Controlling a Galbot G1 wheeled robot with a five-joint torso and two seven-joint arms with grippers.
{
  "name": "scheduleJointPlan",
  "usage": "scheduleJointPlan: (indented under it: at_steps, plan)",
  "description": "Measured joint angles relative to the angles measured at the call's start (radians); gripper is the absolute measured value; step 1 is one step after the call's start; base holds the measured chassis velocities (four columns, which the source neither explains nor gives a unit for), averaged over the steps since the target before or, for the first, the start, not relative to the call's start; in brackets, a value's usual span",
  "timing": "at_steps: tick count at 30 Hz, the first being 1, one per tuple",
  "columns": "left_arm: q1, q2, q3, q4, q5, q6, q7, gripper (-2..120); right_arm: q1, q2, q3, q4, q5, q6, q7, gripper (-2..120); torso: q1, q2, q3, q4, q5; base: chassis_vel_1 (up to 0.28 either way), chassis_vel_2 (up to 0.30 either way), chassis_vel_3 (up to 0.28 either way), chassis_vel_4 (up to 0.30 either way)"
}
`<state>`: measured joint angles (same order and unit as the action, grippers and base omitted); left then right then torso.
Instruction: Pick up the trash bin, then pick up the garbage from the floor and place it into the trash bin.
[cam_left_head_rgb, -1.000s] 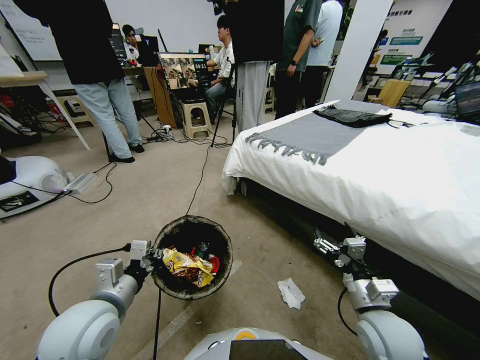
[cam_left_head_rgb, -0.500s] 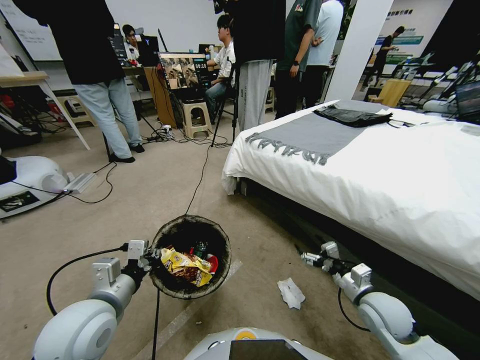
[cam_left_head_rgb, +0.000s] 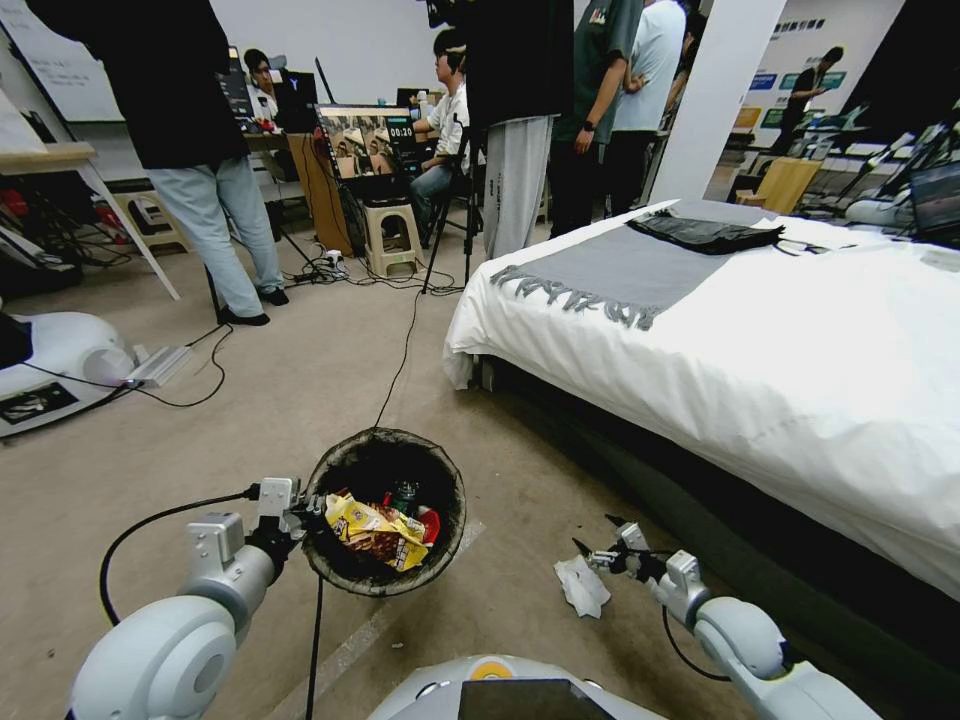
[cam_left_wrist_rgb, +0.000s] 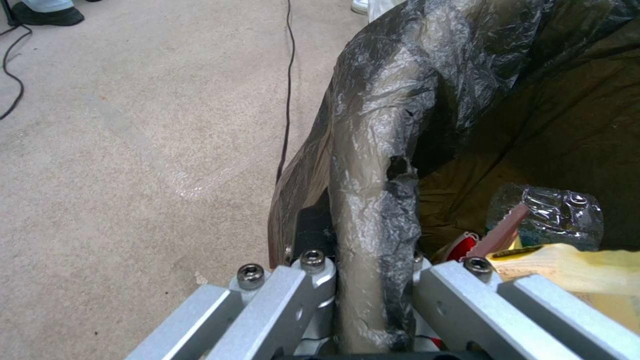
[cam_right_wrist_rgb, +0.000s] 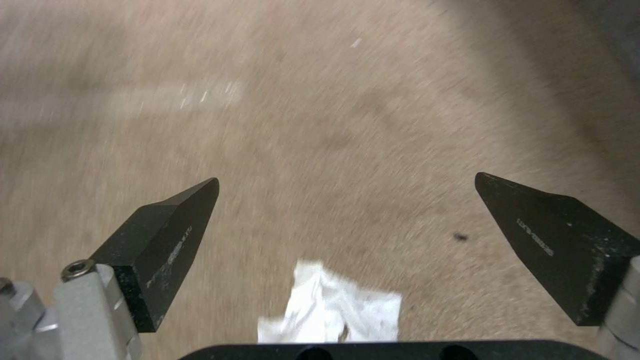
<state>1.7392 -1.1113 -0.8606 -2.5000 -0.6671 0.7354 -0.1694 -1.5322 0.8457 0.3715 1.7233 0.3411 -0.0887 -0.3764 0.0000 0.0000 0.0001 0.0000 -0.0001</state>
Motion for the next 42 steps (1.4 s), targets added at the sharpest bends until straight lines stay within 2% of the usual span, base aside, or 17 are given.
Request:
scheduleJointPlan:
  at_steps: [12,20,42]
  plan:
    - [0.004,0.002,0.0,0.0,-0.008,0.0,-0.002,2,0.125,0.004,-0.137,-0.172,-0.048,0.006,-0.058,100,0.0,0.0,0.0,0.0,0.0,0.0,0.0,0.0,0.0]
    - [0.005,0.006,-0.005,0.0,-0.018,0.0,-0.009,2,0.159,0.014,-0.186,-0.244,-0.04,0.004,-0.07,100,0.0,0.0,0.0,-0.0001,0.0001,0.0,0.0,0.0,0.0]
    - [0.002,0.009,-0.004,0.0,-0.028,0.0,-0.014,2,0.186,0.03,-0.21,-0.322,-0.008,0.001,-0.093,100,0.0,0.0,0.0,-0.0001,0.0002,0.0,0.0,0.0,0.0]
